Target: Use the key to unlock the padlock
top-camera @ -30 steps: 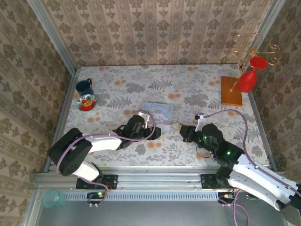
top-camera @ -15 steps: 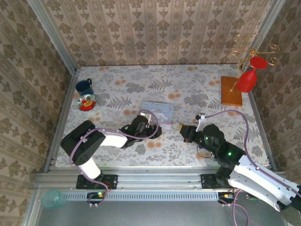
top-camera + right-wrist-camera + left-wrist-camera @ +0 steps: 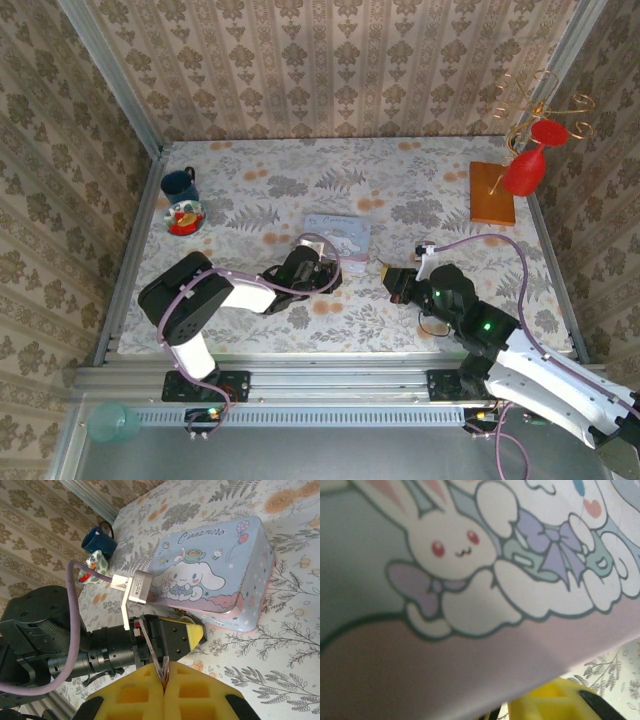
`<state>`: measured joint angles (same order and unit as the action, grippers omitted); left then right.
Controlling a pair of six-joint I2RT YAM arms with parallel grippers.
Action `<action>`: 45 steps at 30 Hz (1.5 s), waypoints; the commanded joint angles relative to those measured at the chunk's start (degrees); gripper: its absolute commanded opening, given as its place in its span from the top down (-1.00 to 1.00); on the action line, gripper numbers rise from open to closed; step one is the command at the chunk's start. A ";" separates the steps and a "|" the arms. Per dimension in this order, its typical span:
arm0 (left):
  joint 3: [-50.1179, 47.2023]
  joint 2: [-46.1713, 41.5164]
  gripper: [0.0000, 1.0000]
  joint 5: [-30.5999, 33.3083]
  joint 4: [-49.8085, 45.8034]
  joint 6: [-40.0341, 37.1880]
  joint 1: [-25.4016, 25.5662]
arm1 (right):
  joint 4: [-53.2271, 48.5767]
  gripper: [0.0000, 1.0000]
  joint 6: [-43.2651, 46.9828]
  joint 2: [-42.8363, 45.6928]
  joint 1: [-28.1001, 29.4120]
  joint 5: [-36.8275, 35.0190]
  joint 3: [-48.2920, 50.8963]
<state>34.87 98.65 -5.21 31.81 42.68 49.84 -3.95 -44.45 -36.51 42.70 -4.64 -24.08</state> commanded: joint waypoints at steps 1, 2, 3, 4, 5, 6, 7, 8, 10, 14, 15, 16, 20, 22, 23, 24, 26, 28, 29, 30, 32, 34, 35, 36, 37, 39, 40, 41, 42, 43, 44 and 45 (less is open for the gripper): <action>1.11 -0.74 0.53 -1.73 0.47 4.18 -0.01 | 1.00 1.00 -3.04 0.15 0.33 -2.12 2.50; 1.30 -1.36 0.56 -1.37 -0.44 5.17 0.00 | 2.04 1.00 -4.02 0.21 0.22 -2.10 3.49; 1.46 -1.79 0.58 -1.09 -1.08 5.90 0.14 | 2.58 1.00 -4.85 0.14 0.22 -2.29 4.13; 1.60 -2.25 0.60 -1.05 -1.10 6.39 0.23 | 2.91 1.00 -5.65 0.02 0.19 -2.36 4.66; 1.68 -2.54 0.62 -1.12 -0.98 6.70 0.34 | 3.19 1.00 -6.37 -0.23 0.26 -2.45 5.11; 1.69 -2.82 0.63 -1.20 -1.00 6.92 0.32 | 3.37 1.00 -7.17 -0.52 0.21 -2.47 5.41; 1.60 -3.09 0.63 -1.35 -1.05 7.19 0.33 | 3.57 1.00 -8.21 -0.86 0.22 -2.56 5.72; 1.67 -3.35 0.64 -1.61 -1.13 7.50 0.23 | 3.80 1.00 -9.21 -1.25 0.24 -2.56 6.01; 1.90 -3.67 0.65 -2.91 -1.18 8.17 -0.05 | 4.90 1.00 -10.94 -2.38 0.20 -1.69 6.49; 3.08 -3.32 0.69 -7.19 -1.22 11.26 -1.01 | 8.68 1.00 -14.97 -5.90 0.20 2.15 7.47; 3.18 -3.14 0.69 -8.31 -0.40 12.01 -1.13 | 9.89 1.00 -16.61 -6.94 0.20 2.97 7.99; 3.35 -2.99 0.71 -9.46 0.54 12.79 -1.36 | 11.96 1.00 -18.42 -8.41 0.25 4.03 8.71; 5.37 -2.63 0.71 -12.64 -0.20 13.30 -1.33 | 16.68 1.00 -22.07 -16.66 -0.69 10.51 8.10; 5.95 -2.57 0.72 -13.31 -0.70 13.26 -1.24 | 19.03 1.00 -22.73 -19.94 -1.24 12.99 7.60; 5.91 -2.50 0.72 -13.58 -0.41 13.46 -1.25 | 20.48 1.00 -23.19 -21.49 -1.98 14.70 7.46; 5.91 -2.50 0.73 -13.77 -0.06 13.72 -1.33 | 21.41 1.00 -23.47 -22.92 -3.03 16.74 7.24; 5.91 -2.38 0.74 -14.18 0.26 14.18 -1.37 | 22.28 1.00 -23.50 -24.85 -4.90 19.79 6.70; 5.83 -2.20 0.74 -14.70 1.21 14.99 -1.33 | 23.67 1.00 -23.32 -25.67 -6.61 21.51 7.13; 5.74 -2.04 0.74 -15.06 1.93 15.55 -1.33 | 24.04 1.00 -23.23 -25.80 -7.42 22.46 7.43; 5.73 -1.85 0.74 -15.41 2.66 15.94 -1.38 | 24.15 1.00 -23.20 -25.80 -8.55 23.34 7.76; 5.60 -1.49 0.76 -15.79 3.82 16.93 -1.41 | 24.85 1.00 -23.21 -25.55 -10.48 24.75 8.53; 4.55 -1.75 0.77 -15.17 6.02 18.30 -1.21 | 26.47 1.00 -24.07 -25.19 -11.93 25.83 9.74; 3.96 -2.01 0.78 -14.63 7.16 19.06 -1.09 | 27.13 1.00 -24.36 -25.10 -12.48 26.45 10.31; 3.57 -2.09 0.78 -14.48 7.87 19.65 -1.07 | 26.95 1.00 -24.31 -25.01 -12.88 27.01 10.45; 3.45 -2.15 0.78 -14.47 8.46 20.17 -1.07 | 26.58 1.00 -23.99 -25.01 -13.12 27.47 10.53; 3.08 -1.82 0.79 -15.04 10.45 21.63 -1.07 | 27.25 1.00 -23.88 -25.40 -13.65 28.56 11.04; 2.97 -1.67 0.80 -15.17 11.24 22.39 -0.99 | 28.17 1.00 -24.07 -25.72 -13.97 29.27 11.32; 2.77 -1.63 0.81 -15.29 12.09 23.30 -0.97 | 29.47 1.00 -24.32 -26.17 -14.36 30.08 11.61; 2.61 -1.71 0.82 -15.35 12.62 24.03 -0.82 | 30.68 1.00 -24.65 -26.49 -14.80 30.83 11.86; 2.50 -1.79 0.82 -15.27 12.88 24.49 -0.72 | 31.93 1.00 -24.93 -26.59 -15.12 31.02 12.28; 2.40 -1.87 0.83 -15.21 13.01 24.87 -0.50 | 33.08 1.00 -24.92 -26.59 -15.35 31.18 12.56; 2.24 -1.97 0.83 -15.10 13.19 25.12 -0.37 | 33.07 1.00 -24.39 -26.59 -15.77 31.56 12.51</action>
<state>37.54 96.79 -18.76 38.46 65.21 48.77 24.71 -68.25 -62.76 27.79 23.86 -12.32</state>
